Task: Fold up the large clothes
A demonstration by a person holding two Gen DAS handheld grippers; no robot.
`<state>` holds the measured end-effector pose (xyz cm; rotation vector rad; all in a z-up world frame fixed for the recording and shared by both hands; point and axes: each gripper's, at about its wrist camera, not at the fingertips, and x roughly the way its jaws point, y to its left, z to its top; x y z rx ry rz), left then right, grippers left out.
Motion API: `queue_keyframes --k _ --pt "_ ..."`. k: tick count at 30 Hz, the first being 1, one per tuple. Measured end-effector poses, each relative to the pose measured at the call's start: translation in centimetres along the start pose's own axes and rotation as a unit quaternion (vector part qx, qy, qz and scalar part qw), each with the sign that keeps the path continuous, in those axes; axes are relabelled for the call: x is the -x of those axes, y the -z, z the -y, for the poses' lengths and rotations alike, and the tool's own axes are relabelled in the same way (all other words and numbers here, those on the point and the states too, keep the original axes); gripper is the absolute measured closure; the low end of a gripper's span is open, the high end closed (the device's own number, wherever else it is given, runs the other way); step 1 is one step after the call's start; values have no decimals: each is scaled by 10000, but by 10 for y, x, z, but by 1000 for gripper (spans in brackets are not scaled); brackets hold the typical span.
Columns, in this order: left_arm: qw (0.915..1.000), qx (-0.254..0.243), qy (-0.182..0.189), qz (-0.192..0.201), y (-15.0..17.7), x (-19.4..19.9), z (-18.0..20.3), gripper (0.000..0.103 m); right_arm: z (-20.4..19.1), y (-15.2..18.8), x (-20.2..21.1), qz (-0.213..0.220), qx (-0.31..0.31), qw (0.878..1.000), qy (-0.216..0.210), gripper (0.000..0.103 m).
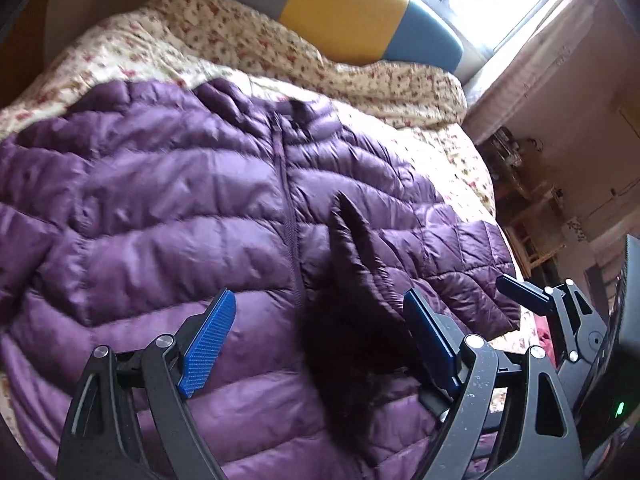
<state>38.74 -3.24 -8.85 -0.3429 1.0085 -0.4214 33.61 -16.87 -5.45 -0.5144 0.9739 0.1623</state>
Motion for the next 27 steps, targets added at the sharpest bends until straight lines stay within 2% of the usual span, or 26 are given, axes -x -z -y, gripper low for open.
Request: queue_keyframes --k 1,4,5,6,8,14,18,22,27 --pt "10000 8 39 -53 0 -3 2 20 -1 1 -1 -15 17 10000 9 2" --pt "9995 -124 162 -229 2 -13 13 52 -4 2 -4 -37 34 10000 -5 2" --pt "9994 -169 148 -262 3 -13 14 73 -5 2 -4 -44 34 10000 -22 3" --pt "9992 -259 43 -293 4 -16 16 85 -7 2 -5 -45 27 10000 -48 3" --pt "9995 -248 -6 -181 5 -13 11 95 -9 1 -5 -32 38 10000 -52 3" --pt "9992 80 -354 146 2 7 -26 98 -8 -3 -2 13 -37 9999 -149 2" --pt "9978 233 -546 294 -4 25 -55 98 4 -7 1 86 -358 9990 -247 2" --pt "9966 278 -671 395 -8 37 -72 98 26 -11 -3 182 -1100 9932 -347 2" --pt "9953 225 -797 510 -15 48 -85 98 60 -11 -17 260 -2062 9779 -231 3"
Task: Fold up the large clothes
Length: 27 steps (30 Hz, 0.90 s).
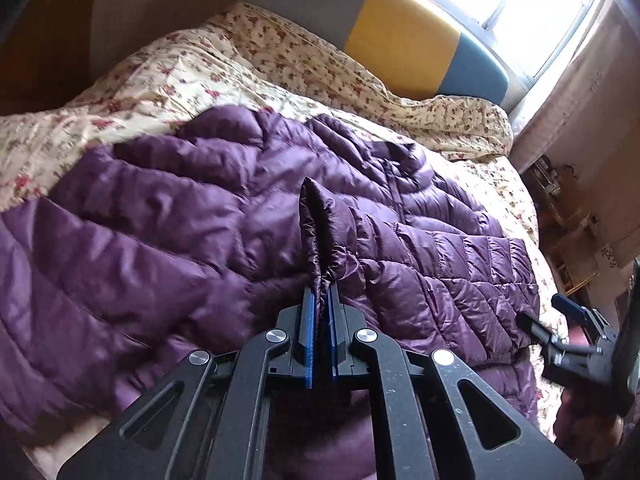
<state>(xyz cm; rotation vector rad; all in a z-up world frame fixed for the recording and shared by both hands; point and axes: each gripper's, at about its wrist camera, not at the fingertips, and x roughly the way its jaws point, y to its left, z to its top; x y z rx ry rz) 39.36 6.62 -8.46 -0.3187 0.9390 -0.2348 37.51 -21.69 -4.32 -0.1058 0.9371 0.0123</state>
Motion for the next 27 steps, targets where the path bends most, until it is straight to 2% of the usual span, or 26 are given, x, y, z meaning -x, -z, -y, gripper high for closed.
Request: queue_keyframes --k 5,11,16,19,21,23,25,27 --pt "10000 7 -81 28 -3 2 -11 98 19 -11 -24 -3 -500 9987 21 5" --pt "9992 111 -366 76 0 -3 -29 98 11 -9 -65 -232 -564 9981 -71 7" --pt "9982 -35 -594 101 8 -11 -31 97 -2 7 -87 -139 -537 9985 50 6" --pt "9963 73 -814 277 12 -2 -31 85 -1 12 -92 -53 -619 9981 -10 6" --pt "9936 290 -955 539 16 13 -32 63 -1 13 -93 -33 -632 9980 -34 6" --pt "9891 381 -1041 964 24 34 -27 52 -1 14 -93 -13 -621 9981 -15 6" --pt "9892 176 -863 1170 33 48 -11 52 -2 14 -93 -5 -608 9982 -1 5" --pt "9914 -107 -693 1108 35 47 6 52 -2 14 -93 5 -595 9982 19 5"
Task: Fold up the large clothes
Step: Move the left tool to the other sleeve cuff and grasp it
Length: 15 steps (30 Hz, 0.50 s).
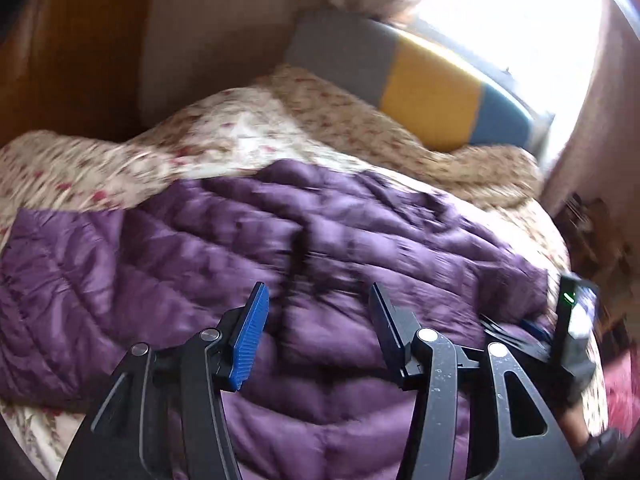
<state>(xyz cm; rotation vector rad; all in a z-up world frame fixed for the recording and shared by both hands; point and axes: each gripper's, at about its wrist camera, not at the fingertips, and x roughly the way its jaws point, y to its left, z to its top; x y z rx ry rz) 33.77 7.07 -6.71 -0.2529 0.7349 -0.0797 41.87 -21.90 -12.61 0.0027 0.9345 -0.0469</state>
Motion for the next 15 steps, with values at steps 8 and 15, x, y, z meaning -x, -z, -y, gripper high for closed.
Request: queue_keyframes --k 8,15 --pt "9963 -369 -181 -748 11 -71 12 52 1 2 1 52 21 10000 24 4" --pt "9972 -332 -146 -659 20 -80 8 52 1 4 -1 110 -3 9999 6 4"
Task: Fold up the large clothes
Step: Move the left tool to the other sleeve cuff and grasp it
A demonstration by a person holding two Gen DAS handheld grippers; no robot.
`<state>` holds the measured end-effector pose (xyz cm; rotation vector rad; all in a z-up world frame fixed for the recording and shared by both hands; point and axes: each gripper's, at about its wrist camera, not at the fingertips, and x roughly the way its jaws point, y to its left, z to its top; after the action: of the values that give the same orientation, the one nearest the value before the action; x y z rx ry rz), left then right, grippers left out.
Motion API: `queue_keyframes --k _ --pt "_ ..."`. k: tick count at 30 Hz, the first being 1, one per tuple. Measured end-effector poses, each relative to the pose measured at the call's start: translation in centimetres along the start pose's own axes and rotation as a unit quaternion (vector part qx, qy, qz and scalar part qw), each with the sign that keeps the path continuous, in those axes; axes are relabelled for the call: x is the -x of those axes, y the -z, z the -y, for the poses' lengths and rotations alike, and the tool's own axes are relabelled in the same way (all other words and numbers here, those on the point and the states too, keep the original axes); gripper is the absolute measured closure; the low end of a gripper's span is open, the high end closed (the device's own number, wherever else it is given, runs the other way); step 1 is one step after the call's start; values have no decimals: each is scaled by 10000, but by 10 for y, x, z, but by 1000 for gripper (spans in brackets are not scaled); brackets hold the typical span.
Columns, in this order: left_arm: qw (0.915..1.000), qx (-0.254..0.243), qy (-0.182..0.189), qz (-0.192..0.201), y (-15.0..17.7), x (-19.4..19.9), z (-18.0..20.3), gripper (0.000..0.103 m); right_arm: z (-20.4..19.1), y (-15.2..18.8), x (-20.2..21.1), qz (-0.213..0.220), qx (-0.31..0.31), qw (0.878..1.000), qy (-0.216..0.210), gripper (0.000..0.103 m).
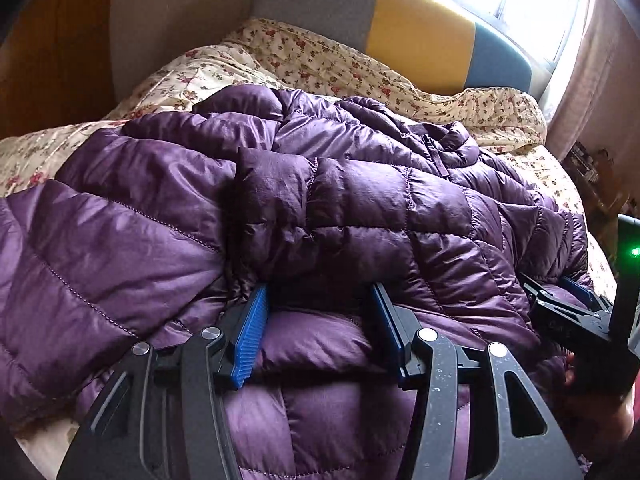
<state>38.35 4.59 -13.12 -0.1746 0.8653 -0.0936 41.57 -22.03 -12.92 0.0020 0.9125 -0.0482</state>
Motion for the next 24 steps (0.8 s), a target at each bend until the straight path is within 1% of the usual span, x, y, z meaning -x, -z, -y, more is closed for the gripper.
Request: queue_keyframes --k 2,3,4,6,7,8,9,11,12,13,14,17,19,20,21,22,23,24 --pt "9999 70 77 -18 0 5 -2 52 0 0 0 5 0 10000 -6 4" --pt "9997 191 176 -42 0 9 -5 51 0 0 0 9 1 10000 -4 4" --pt "9988 373 303 -61 0 16 -10 50 0 0 1 10 2 10000 -3 4" --pt "9974 590 403 0 4 35 -19 45 0 0 1 10 7 10000 -4 4" --pt "9968 711 357 57 8 49 -25 42 0 0 1 11 11 10000 2 4" --pt "9954 892 325 152 14 64 -35 35 0 0 1 12 11 10000 3 4" --pt "9938 1044 311 206 19 74 -43 35 0 0 1 11 10 10000 1 4" --pt "9880 1503 253 234 35 97 -70 35 0 0 0 16 13 10000 5 4" --pt "9810 1919 200 202 49 112 -94 35 0 0 0 15 17 10000 10 4" --pt "9761 2160 160 193 57 120 -107 35 -1 0 1 10 21 10000 13 4" --pt "9674 2525 53 205 72 134 -131 35 -1 0 1 11 25 10000 18 4" --pt "9439 3286 -209 266 105 165 -186 35 -1 -1 2 15 45 10000 44 4" --pt "9234 3773 -572 410 130 190 -226 35 -2 -2 2 20 46 10000 47 4" --pt "9155 3949 -608 467 138 198 -239 36 -2 -2 2 23 52 10000 57 4" --pt "9029 4217 -616 560 147 207 -257 40 -2 -2 3 26 54 10000 61 4" --pt "8940 4387 -645 640 151 214 -269 40 -2 -2 3 28 47 10000 54 4" --pt "8825 4580 -754 756 155 222 -282 40 -2 -1 3 28 49 10000 56 4" --pt "8744 4708 -827 834 155 227 -289 40 -2 -2 3 29 50 10000 57 4"
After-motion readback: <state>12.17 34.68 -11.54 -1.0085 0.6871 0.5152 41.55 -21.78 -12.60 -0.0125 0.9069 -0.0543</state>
